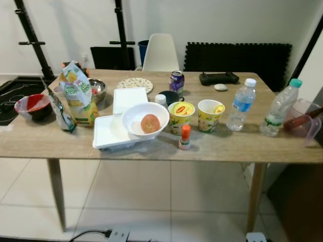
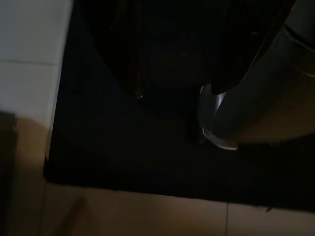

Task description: Restocking fridge

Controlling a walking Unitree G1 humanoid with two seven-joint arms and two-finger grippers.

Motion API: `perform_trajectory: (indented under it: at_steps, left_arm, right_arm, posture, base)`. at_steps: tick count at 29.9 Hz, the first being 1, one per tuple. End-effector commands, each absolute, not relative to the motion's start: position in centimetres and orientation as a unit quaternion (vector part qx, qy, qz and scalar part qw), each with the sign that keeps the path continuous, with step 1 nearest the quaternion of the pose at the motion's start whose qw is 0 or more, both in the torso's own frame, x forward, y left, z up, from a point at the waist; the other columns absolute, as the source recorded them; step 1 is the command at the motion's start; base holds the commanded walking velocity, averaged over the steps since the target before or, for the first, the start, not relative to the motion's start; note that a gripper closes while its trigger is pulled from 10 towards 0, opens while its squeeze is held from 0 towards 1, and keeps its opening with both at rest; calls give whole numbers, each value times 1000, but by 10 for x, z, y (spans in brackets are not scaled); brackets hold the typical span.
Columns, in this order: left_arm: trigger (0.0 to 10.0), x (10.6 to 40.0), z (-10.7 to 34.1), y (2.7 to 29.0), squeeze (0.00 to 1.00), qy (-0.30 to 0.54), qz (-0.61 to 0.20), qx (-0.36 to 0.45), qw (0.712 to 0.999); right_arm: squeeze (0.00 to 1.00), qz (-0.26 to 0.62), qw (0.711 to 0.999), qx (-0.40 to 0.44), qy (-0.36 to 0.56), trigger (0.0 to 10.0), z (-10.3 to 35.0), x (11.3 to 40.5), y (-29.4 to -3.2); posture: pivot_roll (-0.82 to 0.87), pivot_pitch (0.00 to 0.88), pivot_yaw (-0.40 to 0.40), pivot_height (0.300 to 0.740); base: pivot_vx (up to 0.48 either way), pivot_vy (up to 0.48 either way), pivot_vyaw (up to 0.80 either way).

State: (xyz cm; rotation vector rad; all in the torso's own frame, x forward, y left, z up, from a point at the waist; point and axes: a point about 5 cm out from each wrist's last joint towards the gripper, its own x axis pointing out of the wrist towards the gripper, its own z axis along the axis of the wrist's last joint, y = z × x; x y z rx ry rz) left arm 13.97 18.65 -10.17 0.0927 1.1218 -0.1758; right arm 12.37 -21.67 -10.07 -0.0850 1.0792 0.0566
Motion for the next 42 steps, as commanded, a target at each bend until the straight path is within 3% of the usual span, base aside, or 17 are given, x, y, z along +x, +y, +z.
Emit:
perform_trajectory:
  at_steps: [1, 8, 19, 28, 42]
  left_arm:
    - [10000, 131, -104, 190, 0, 546, -77, 46, 833]
    - [10000, 131, -104, 191, 0, 545, -76, 48, 834]
    - [10000, 131, -104, 189, 0, 544, -87, 49, 833]
    - [10000, 132, -105, 185, 0, 544, -94, 43, 832]
    - [10000, 130, -105, 186, 0, 545, -83, 40, 833]
  right_arm:
    - [0, 41, 867, -49, 494, 10000, -97, 136, -213]
    - [0, 40, 869, -55, 490, 10000, -95, 139, -216]
    - [0, 46, 886, -36, 461, 10000, -89, 151, -216]
    - [0, 72, 899, -27, 431, 10000, -81, 170, -213]
    - [0, 165, 908, -8, 384, 10000, -68, 192, -195]
  posture:
    - [-51, 0, 0, 740]
    - [-50, 0, -4, 740]
    - [-54, 0, -4, 740]
    - [-58, 0, -5, 740]
    - [-58, 0, -10, 740]
  base:
    - [0, 0, 794]
    - [0, 0, 764]
    - [0, 0, 0]
    - [0, -450, 0]
    - [0, 0, 0]
